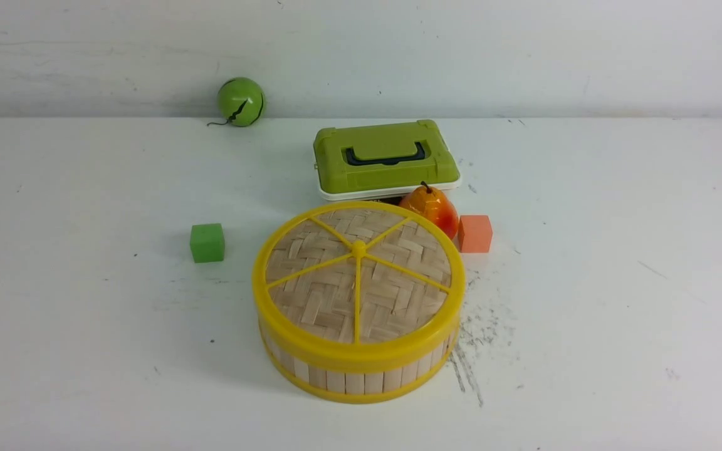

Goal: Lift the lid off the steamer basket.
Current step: Use the right arm to lift the lid of the steamer

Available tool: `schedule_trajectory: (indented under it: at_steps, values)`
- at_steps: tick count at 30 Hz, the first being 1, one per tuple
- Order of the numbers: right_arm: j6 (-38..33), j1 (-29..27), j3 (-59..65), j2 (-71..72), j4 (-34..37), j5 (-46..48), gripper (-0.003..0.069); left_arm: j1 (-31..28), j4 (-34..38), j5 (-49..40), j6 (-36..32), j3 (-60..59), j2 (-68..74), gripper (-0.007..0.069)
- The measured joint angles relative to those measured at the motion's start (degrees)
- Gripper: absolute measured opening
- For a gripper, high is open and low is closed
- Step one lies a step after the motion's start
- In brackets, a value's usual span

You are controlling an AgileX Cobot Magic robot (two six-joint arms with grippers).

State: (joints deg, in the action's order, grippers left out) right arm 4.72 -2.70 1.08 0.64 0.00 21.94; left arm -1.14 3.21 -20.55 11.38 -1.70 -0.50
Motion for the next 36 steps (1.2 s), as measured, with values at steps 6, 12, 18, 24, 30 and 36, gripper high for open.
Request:
schedule_trajectory:
  at_steps: [6,12,18,24,30,36]
  values:
    - [0.00,0.00,0.00,0.00,0.00,0.00,0.0106,0.00,0.00,0.00,0.00,0.00,0.00,0.0239]
    - [0.00,0.00,0.00,0.00,0.00,0.00,0.0108,0.00,0.00,0.00,0.00,0.00,0.00,0.0239]
    - [0.00,0.00,0.00,0.00,0.00,0.00,0.0113,0.00,0.00,0.00,0.00,0.00,0.00,0.0239]
    - [-0.23,-0.02,0.00,0.00,0.32,0.00,0.0120,0.00,0.00,0.00,0.00,0.00,0.00,0.0239]
    - [5.05,-0.02,0.00,0.00,12.54,-0.18,0.0126,0.00,0.00,0.00,0.00,0.00,0.00,0.0239]
    - [22.21,-0.02,0.45,0.00,42.68,-0.25,0.0132,0.00,0.00,0.00,0.00,0.00,0.00,0.0239]
